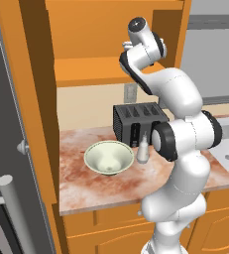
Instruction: Retrieve the bottle and the shaker from the cabinet and place them next to the mixing bowl on the counter. Then add garlic from the fridge to the mixing bowl.
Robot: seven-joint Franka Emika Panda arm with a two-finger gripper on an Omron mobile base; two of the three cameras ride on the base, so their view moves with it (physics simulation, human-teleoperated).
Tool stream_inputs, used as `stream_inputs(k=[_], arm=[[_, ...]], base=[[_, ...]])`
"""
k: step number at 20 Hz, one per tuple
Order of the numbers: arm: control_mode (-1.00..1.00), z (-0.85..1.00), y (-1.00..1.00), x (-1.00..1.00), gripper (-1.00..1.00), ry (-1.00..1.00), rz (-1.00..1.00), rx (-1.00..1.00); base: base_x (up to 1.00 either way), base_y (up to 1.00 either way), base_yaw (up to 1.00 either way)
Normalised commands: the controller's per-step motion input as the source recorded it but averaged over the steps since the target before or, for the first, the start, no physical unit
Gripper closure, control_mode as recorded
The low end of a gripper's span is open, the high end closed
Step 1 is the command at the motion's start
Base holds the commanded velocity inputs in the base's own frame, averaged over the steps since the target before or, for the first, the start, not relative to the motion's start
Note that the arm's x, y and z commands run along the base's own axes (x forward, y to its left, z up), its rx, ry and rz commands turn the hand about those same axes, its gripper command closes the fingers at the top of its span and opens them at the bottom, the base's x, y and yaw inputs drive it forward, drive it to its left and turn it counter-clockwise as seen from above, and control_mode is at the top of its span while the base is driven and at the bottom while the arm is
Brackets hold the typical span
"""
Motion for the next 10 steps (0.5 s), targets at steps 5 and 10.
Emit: stream_inputs(k=[5, 10], arm=[[-1.00, -0.07, -0.04, 0.17, -1.00, 0.00, 0.00, 0.00], [-1.00, -0.13, -0.09, 0.20, -1.00, 0.00, 0.00, 0.00]], base=[[0.00, 0.00, 0.00], [0.00, 0.00, 0.00]])
